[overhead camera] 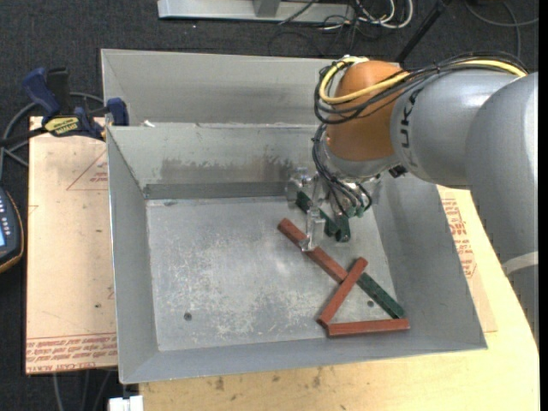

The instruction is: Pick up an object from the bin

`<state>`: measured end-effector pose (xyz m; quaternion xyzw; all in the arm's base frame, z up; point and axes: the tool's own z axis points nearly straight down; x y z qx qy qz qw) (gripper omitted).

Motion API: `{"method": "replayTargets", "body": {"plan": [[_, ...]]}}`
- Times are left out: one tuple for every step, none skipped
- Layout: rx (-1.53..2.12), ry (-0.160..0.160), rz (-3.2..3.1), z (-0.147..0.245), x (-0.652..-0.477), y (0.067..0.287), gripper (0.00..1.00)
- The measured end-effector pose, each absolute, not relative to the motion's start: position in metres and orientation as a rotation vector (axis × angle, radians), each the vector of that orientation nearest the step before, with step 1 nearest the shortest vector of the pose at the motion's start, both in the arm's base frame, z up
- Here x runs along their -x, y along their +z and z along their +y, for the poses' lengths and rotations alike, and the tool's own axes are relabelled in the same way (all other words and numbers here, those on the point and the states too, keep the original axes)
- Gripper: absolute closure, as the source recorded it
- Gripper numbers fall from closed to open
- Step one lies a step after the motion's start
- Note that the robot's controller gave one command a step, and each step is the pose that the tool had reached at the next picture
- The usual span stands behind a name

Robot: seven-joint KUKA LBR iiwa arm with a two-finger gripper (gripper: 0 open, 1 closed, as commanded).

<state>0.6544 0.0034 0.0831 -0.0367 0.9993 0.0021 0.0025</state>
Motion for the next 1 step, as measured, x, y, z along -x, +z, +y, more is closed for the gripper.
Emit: {"method": "replayTargets", "body": {"plan": [[-0.021, 0.004, 3.133, -0.0364, -0.6247, 0.0725, 0.00]]}}
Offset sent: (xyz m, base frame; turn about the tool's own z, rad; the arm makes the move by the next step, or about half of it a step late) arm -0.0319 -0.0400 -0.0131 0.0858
